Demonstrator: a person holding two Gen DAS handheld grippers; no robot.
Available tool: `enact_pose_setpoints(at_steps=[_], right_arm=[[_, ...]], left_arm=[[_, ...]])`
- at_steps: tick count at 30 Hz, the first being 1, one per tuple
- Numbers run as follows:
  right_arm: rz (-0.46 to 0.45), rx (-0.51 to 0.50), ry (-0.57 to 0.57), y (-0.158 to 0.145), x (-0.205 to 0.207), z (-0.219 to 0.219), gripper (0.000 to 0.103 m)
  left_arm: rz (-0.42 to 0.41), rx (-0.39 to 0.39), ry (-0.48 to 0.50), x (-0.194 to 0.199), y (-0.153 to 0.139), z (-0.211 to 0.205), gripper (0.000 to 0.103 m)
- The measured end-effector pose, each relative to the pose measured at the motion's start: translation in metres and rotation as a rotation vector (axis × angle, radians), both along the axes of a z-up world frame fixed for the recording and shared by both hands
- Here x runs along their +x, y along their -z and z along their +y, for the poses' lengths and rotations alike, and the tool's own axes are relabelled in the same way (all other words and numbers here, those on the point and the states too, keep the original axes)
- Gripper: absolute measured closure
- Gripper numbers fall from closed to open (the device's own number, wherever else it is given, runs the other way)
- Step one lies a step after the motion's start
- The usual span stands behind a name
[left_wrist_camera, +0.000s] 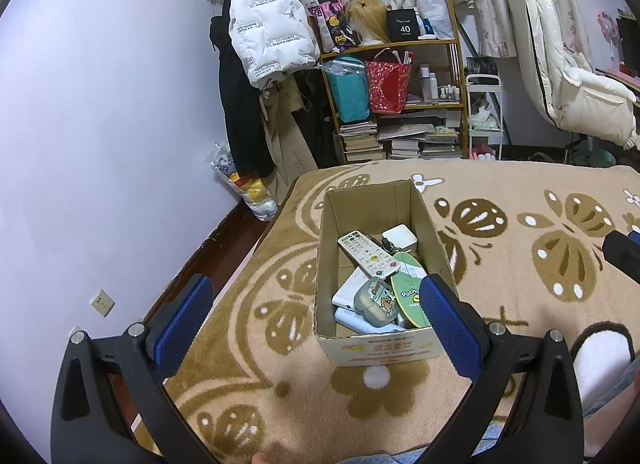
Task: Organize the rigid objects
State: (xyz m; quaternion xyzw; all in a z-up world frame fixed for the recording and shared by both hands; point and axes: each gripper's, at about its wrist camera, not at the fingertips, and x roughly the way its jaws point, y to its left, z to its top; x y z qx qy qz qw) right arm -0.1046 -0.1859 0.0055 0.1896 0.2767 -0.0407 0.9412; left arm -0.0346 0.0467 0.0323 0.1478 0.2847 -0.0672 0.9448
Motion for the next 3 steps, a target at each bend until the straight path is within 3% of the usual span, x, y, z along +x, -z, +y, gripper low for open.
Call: enact_pose_setpoints(at_steps=[3], right_arm=[[0.001, 0.002, -0.002, 0.0002, -0.0002, -0.0008, 0.000]], left_arm=[[0.000, 0.001, 0.000, 0.0001, 0.0001, 0.0000, 0.001]])
